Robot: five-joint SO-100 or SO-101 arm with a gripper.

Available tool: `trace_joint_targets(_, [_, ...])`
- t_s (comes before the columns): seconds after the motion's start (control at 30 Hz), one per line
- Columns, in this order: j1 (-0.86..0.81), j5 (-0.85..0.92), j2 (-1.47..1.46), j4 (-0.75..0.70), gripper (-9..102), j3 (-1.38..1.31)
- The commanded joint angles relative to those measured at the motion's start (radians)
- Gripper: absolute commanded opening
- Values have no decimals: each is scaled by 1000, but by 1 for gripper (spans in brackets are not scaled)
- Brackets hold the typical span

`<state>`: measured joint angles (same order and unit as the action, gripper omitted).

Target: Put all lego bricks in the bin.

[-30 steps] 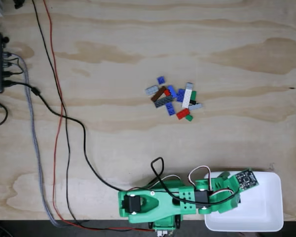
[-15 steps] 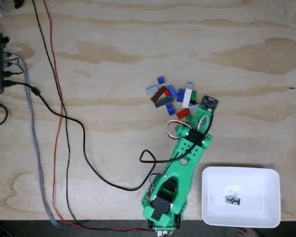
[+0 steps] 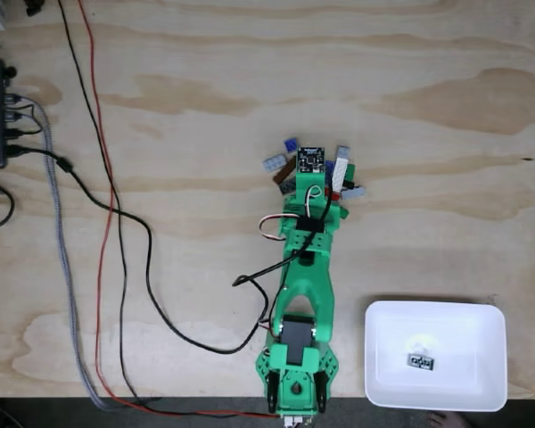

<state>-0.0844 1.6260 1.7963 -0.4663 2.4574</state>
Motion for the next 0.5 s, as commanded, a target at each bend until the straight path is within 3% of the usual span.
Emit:
trace_joint_targets(0.0, [31,8,-18,80,18,-26])
trace_joint_targets(0.17, [38,17,-6,52,0,-8])
trace_joint_targets(0.47, [34,-75,160,-64,0,-17])
